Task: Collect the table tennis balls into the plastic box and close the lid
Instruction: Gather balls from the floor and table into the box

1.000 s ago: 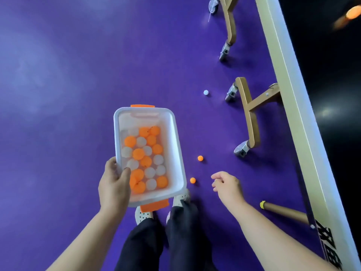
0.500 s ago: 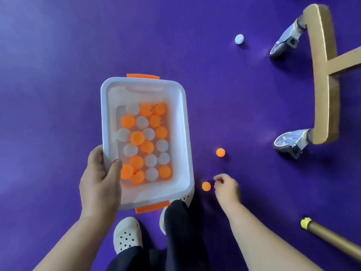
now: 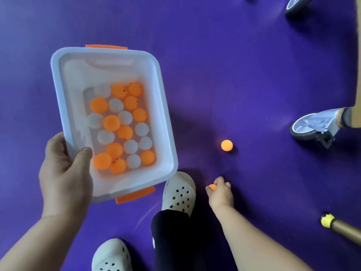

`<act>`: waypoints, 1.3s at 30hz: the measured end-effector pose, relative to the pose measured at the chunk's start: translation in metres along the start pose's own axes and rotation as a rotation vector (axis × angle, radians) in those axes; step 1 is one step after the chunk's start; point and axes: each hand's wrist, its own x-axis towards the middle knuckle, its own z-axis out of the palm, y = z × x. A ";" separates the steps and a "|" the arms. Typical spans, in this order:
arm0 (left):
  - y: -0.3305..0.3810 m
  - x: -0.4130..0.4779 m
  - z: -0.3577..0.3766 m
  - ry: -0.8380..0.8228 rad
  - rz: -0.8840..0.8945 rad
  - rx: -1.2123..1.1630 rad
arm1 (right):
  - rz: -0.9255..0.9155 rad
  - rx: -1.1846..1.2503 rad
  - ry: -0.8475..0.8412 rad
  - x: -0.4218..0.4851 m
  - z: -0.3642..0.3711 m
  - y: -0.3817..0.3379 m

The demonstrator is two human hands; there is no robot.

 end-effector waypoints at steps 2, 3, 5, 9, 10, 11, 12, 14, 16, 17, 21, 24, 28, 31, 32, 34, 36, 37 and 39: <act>0.003 0.001 0.001 0.001 0.003 -0.015 | 0.004 0.066 0.034 0.004 -0.010 -0.001; 0.006 0.001 0.002 -0.003 0.003 -0.025 | 0.025 0.137 0.072 0.005 -0.017 -0.003; 0.010 0.001 0.004 -0.012 -0.001 -0.041 | 0.103 0.262 0.177 0.011 -0.035 -0.011; 0.014 0.007 0.011 -0.015 0.027 -0.064 | 0.157 0.274 0.396 0.029 -0.068 -0.028; 0.014 0.010 0.013 -0.014 0.036 -0.064 | 0.136 0.275 0.417 0.033 -0.071 -0.034; 0.014 0.012 0.015 -0.012 0.040 -0.067 | 0.109 0.265 0.411 0.038 -0.072 -0.039; 0.013 0.014 0.017 -0.008 0.041 -0.071 | 0.080 0.235 0.383 0.043 -0.072 -0.045; 0.013 0.018 0.020 -0.004 0.039 -0.076 | 0.030 0.145 0.303 0.053 -0.074 -0.056; 0.016 0.018 0.021 -0.011 0.034 -0.079 | 0.017 0.086 0.237 0.063 -0.076 -0.060; 0.018 0.019 0.020 -0.014 0.032 -0.081 | 0.025 0.082 0.213 0.066 -0.078 -0.059; 0.039 0.012 0.010 -0.012 -0.003 -0.087 | -0.025 0.354 0.248 0.044 -0.102 -0.063; 0.069 -0.001 -0.006 -0.014 -0.043 -0.106 | -0.254 0.650 0.360 -0.013 -0.138 -0.093; 0.122 -0.022 -0.026 -0.022 -0.097 -0.137 | -0.596 0.896 0.452 -0.109 -0.196 -0.132; 0.171 -0.038 -0.038 -0.037 -0.127 -0.160 | -0.763 0.951 0.342 -0.168 -0.236 -0.158; 0.187 -0.042 -0.042 -0.040 -0.133 -0.169 | -0.810 0.935 0.300 -0.181 -0.247 -0.167; 0.219 -0.047 -0.048 -0.037 -0.140 -0.176 | -0.881 0.846 0.272 -0.198 -0.268 -0.179; 0.246 -0.050 -0.053 -0.025 -0.141 -0.182 | -0.906 0.796 0.281 -0.206 -0.287 -0.188; 0.261 -0.049 -0.055 -0.020 -0.138 -0.197 | -0.919 0.776 0.304 -0.208 -0.298 -0.194; 0.285 -0.045 -0.057 -0.007 -0.130 -0.239 | -0.963 0.730 0.352 -0.209 -0.318 -0.207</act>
